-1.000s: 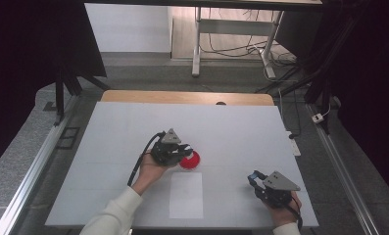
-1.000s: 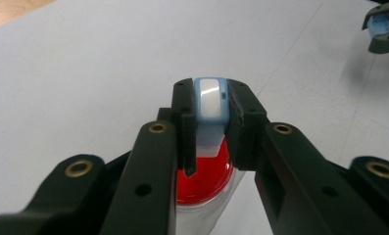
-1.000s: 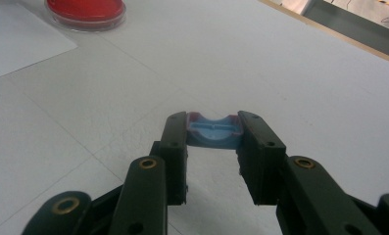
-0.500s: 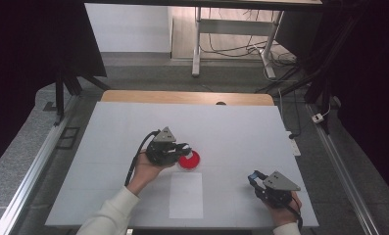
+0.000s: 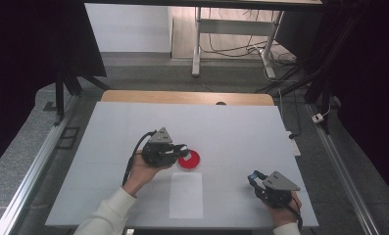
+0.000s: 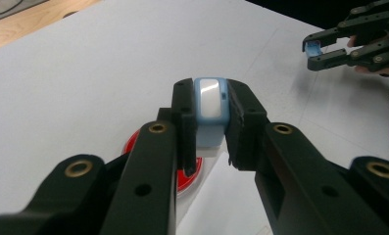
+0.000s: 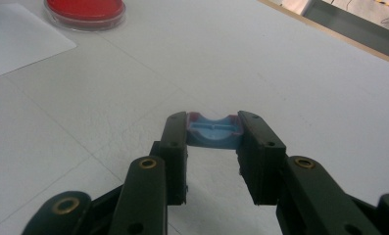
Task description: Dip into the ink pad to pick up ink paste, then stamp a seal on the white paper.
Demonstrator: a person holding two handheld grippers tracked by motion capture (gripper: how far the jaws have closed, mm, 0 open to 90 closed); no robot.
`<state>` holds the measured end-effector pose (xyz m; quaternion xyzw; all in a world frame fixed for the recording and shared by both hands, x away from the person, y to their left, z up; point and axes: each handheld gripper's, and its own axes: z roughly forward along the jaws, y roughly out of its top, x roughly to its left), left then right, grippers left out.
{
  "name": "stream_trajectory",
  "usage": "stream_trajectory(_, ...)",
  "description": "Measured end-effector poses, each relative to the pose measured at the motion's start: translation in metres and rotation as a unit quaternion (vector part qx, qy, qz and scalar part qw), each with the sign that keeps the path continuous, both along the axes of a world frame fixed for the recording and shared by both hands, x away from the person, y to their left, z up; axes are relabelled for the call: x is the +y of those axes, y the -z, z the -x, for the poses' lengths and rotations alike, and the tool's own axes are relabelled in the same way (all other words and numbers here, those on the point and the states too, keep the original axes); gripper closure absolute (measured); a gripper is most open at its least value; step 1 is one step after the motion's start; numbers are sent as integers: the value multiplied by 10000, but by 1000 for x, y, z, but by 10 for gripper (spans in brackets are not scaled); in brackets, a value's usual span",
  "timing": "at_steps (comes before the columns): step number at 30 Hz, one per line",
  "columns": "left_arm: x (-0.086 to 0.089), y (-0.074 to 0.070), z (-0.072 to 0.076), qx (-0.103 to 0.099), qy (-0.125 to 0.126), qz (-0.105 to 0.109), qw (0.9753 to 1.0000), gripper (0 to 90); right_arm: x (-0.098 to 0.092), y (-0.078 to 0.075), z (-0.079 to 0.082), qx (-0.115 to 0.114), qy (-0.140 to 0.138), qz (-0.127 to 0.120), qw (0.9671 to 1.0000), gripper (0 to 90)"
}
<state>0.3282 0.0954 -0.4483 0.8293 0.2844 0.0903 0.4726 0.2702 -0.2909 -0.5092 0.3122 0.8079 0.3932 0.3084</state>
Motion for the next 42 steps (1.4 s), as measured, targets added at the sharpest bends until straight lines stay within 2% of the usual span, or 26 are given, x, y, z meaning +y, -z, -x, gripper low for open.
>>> stream_trajectory(3, 1, -1, 2, 3, 46, -45, 10000, 753, 0, 0, 0, 2, 10, 1, 10000, 651)
stream_trajectory(19, 11, -2, 10, 96, 130, 46, 9999, 753, 0, -1, 0, 9, 8, -9, 10000, 651)
stream_trajectory(32, 8, 0, 19, 141, 277, -23, 9995, 752, 0, 0, -1, 3, 29, -11, 10000, 651)
stream_trajectory(42, 7, 1, 25, 181, 378, 6, 9991, 753, 1, 0, -1, 4, 13, 14, 10000, 651)
